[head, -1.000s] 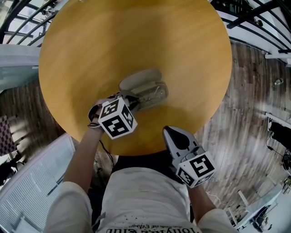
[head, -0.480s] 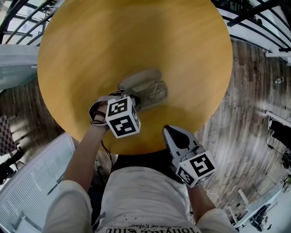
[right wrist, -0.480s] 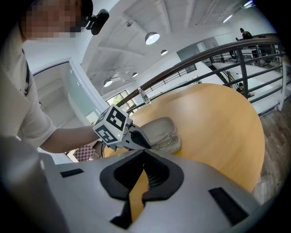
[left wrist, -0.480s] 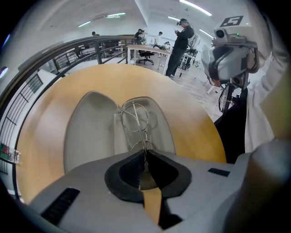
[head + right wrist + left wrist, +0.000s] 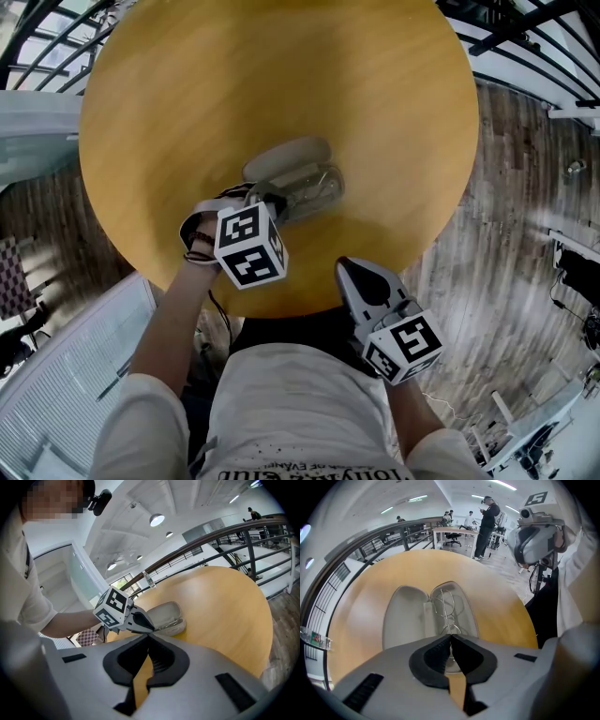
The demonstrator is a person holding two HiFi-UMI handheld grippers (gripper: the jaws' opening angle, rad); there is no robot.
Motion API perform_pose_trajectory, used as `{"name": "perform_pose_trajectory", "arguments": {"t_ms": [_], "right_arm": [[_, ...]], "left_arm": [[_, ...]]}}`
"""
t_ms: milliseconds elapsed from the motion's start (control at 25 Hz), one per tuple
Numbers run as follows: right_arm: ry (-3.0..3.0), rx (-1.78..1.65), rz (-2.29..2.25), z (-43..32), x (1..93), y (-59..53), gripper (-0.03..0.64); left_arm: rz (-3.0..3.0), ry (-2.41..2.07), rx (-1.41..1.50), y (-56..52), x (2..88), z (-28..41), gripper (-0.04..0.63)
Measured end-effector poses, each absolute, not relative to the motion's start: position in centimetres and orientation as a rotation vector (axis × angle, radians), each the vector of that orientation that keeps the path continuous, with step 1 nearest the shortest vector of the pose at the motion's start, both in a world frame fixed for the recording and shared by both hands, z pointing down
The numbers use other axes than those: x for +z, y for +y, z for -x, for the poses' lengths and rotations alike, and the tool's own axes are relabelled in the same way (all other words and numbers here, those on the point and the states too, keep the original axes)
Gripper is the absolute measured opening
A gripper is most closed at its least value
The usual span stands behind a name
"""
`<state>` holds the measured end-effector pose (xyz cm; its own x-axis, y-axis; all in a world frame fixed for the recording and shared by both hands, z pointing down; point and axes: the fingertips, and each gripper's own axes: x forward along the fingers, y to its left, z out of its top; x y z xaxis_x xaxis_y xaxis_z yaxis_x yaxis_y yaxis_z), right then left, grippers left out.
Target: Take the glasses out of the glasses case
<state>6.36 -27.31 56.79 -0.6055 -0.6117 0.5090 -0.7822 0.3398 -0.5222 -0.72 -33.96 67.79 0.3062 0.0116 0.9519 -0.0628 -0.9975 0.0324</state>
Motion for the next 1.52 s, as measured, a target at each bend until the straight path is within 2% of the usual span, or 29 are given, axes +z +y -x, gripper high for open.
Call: {"name": "perform_pose_trajectory", "arguments": {"t_ms": [880, 1520], "right_arm": [[-2.452, 0.990, -1.244, -6.1, 53.4, -26.7, 0.025], [-2.508, 0.738, -1.304, -6.9, 46.7, -24.7, 0.025]], "left_arm": [[-2.578, -0.288, 1.635, -32.6, 62.5, 2.1, 0.031], [-2.706, -0.536, 1.239, -28.7, 53.6, 3.0, 0.031]]}}
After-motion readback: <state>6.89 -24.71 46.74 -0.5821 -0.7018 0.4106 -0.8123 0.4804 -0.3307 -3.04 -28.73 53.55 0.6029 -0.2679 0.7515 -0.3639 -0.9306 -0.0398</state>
